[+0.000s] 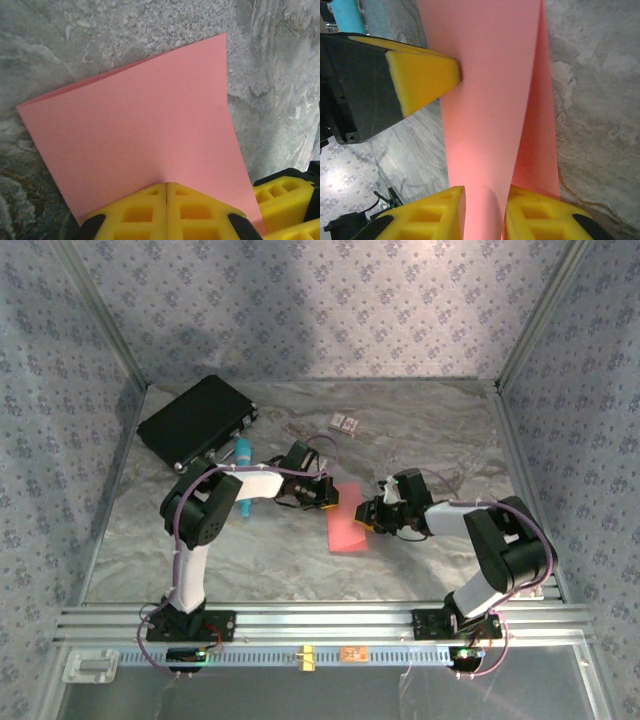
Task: Fold a paper plane with a square sheet of paper (pick it up from the middle)
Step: Move the square sheet of paper to the center of the table.
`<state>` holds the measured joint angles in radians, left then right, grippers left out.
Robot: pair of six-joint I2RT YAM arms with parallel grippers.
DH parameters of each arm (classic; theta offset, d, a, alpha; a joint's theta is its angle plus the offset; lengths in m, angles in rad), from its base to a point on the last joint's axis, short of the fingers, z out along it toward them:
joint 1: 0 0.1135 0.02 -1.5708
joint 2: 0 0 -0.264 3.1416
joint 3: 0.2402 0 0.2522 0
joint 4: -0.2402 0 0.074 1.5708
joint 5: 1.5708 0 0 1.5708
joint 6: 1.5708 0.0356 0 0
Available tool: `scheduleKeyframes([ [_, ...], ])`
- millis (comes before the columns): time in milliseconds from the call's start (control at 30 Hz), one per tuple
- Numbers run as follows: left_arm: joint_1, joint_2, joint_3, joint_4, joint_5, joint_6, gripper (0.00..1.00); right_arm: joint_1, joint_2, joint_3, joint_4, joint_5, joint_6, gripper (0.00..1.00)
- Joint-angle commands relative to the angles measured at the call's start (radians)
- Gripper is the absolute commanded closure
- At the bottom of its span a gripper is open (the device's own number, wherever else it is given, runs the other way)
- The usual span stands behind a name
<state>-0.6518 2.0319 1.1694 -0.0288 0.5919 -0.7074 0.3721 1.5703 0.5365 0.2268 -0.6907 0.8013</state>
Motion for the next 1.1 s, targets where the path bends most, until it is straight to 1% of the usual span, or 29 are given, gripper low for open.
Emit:
scheduleKeyframes([
  [0, 0.0, 0.016, 0.016, -0.034, 0.005, 0.026, 0.96, -0.008, 0.016, 0.023, 0.002, -0.009, -0.01, 0.8],
  [67, 0.0, -0.002, 0.018, -0.035, -0.001, 0.021, 0.92, -0.007, 0.023, 0.025, 0.001, -0.007, -0.012, 0.85],
  [133, -0.008, -0.036, 0.015, -0.03, -0.009, 0.022, 0.86, -0.009, 0.027, 0.025, 0.005, -0.002, -0.009, 0.91],
  [233, -0.023, -0.098, 0.026, -0.067, -0.065, 0.045, 0.61, -0.008, 0.024, 0.025, 0.015, 0.018, 0.003, 0.97],
  [300, -0.028, -0.148, 0.008, -0.072, -0.132, 0.046, 0.41, -0.005, 0.013, 0.02, 0.038, 0.048, 0.03, 0.99],
  [367, -0.031, -0.202, -0.026, -0.067, -0.205, 0.04, 0.31, -0.003, 0.008, 0.022, 0.05, 0.074, 0.051, 0.99],
  [433, -0.037, -0.25, -0.06, -0.056, -0.264, 0.047, 0.23, -0.001, 0.008, 0.022, 0.072, 0.098, 0.078, 1.0],
  [500, -0.046, -0.298, -0.093, -0.053, -0.329, 0.067, 0.22, -0.001, 0.016, 0.013, 0.121, 0.12, 0.128, 0.99],
  [600, -0.059, -0.362, -0.148, -0.023, -0.406, 0.091, 0.24, 0.009, 0.023, 0.005, 0.168, 0.143, 0.186, 0.99],
  [700, -0.064, -0.413, -0.218, 0.045, -0.451, 0.112, 0.26, 0.02, 0.027, 0.014, 0.164, 0.145, 0.19, 0.96],
  [767, -0.071, -0.448, -0.283, 0.136, -0.451, 0.132, 0.27, 0.02, 0.028, 0.022, 0.151, 0.136, 0.176, 0.93],
  [833, -0.075, -0.472, -0.326, 0.188, -0.439, 0.138, 0.28, 0.014, 0.03, 0.033, 0.133, 0.115, 0.147, 0.87],
  [867, -0.074, -0.476, -0.326, 0.165, -0.423, 0.142, 0.29, 0.007, 0.031, 0.04, 0.12, 0.099, 0.131, 0.85],
  [967, -0.074, -0.461, -0.292, 0.084, -0.362, 0.155, 0.36, -0.002, 0.038, 0.068, 0.069, 0.056, 0.065, 0.78],
  [1000, -0.076, -0.459, -0.298, 0.099, -0.34, 0.156, 0.38, -0.006, 0.048, 0.085, 0.045, 0.038, 0.042, 0.78],
  [1067, -0.088, -0.467, -0.327, 0.153, -0.319, 0.158, 0.38, -0.013, 0.068, 0.105, 0.021, 0.014, 0.01, 0.78],
])
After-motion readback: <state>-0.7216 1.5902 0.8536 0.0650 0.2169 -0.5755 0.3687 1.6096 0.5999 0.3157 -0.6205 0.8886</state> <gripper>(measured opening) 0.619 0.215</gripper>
